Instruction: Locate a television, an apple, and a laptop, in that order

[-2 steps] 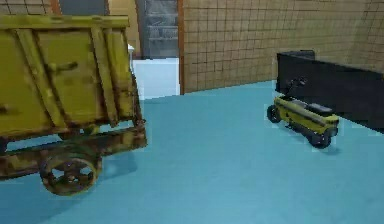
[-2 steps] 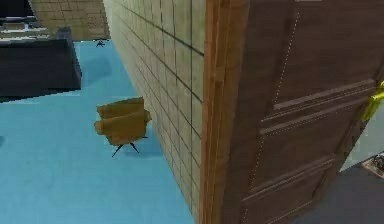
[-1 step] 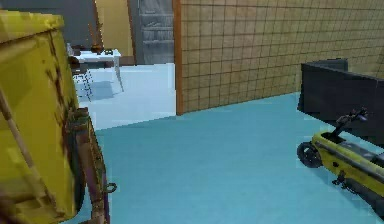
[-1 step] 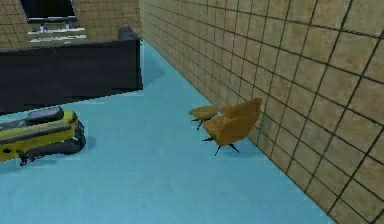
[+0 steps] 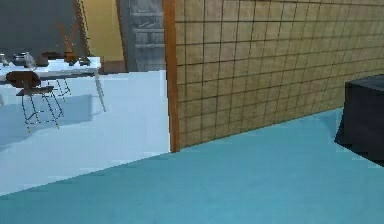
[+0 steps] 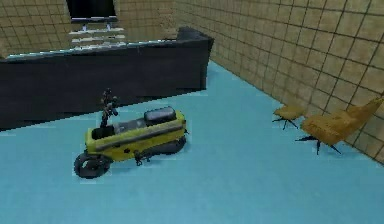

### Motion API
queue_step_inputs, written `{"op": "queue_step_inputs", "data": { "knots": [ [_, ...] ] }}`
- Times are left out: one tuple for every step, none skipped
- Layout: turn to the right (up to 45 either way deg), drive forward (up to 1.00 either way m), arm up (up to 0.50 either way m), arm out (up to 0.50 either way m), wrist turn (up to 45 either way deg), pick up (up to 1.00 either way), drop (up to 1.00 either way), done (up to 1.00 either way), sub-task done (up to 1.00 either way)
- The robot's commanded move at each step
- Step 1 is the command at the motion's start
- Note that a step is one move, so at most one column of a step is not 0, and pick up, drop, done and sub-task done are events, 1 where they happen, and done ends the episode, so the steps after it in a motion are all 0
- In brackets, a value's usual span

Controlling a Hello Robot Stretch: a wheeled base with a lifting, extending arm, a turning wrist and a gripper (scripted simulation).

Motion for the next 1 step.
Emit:
{"op": "queue_step_inputs", "data": {
  "knots": [
    [21.0,0.0,0.0,0.0,0.0,0.0,0.0,0.0,0.0]
  ]
}}
